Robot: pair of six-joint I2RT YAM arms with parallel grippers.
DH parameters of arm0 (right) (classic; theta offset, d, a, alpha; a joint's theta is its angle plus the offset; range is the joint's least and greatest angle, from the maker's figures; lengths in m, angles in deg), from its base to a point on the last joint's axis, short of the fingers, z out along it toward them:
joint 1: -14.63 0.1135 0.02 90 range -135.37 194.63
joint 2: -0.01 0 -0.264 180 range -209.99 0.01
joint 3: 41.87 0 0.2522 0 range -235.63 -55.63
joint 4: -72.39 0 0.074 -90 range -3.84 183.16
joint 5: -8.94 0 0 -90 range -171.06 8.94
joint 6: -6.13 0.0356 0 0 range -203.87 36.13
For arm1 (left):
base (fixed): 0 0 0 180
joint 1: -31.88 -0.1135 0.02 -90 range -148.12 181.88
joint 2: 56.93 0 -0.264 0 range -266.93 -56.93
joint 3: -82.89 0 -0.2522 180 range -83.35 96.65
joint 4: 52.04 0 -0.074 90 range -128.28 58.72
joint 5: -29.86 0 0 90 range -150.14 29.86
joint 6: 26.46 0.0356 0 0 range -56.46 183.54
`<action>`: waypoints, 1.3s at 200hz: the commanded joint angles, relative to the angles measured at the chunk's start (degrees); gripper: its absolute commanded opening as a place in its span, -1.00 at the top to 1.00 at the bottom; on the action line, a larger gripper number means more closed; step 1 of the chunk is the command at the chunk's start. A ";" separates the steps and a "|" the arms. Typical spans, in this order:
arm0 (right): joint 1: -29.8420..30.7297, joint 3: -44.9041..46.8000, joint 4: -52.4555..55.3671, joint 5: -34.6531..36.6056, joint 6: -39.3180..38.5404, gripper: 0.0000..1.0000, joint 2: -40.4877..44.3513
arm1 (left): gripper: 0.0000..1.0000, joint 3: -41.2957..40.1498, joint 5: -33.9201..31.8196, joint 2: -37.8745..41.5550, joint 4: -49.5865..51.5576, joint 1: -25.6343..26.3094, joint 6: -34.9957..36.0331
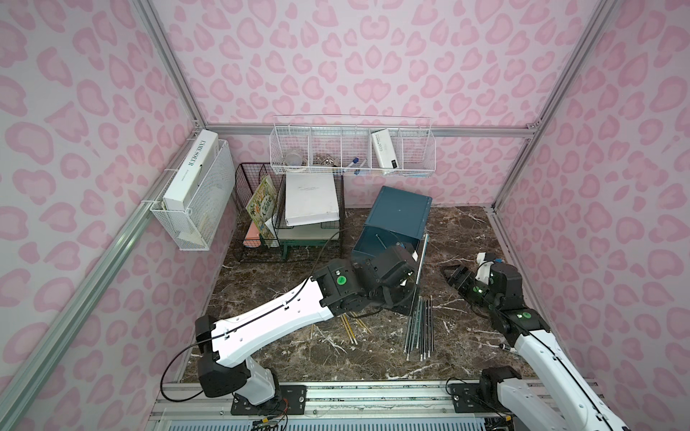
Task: Please place the pencils in the drawer according to their color
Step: Pick up the pencil from the center of the board, then place the pencil in the drawer.
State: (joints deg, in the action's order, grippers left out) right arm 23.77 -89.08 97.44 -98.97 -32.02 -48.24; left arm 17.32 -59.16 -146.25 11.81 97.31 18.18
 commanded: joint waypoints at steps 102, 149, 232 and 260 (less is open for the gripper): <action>0.02 -8.44 0.67 -3.36 -0.66 -0.62 -2.73 | 1.00 9.83 -9.29 -9.72 -12.25 -6.02 -41.10; -0.01 -8.05 -0.20 -3.18 -0.19 -0.62 -3.16 | 1.00 8.76 -10.55 -11.03 -9.41 -6.00 -50.53; -0.01 -9.18 0.16 -2.46 -0.83 -0.62 -4.67 | 1.00 5.86 -9.68 -13.34 -6.03 -6.54 -55.81; -0.03 -9.10 -0.38 -2.61 -0.70 -0.62 -5.52 | 1.00 4.61 -9.23 -13.43 -6.51 -7.22 -56.32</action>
State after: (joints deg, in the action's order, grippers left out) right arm 23.77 -97.80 97.82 -101.68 -32.52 -53.24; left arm 22.60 -68.61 -159.39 5.29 90.62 -37.01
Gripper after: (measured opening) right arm 0.810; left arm 0.067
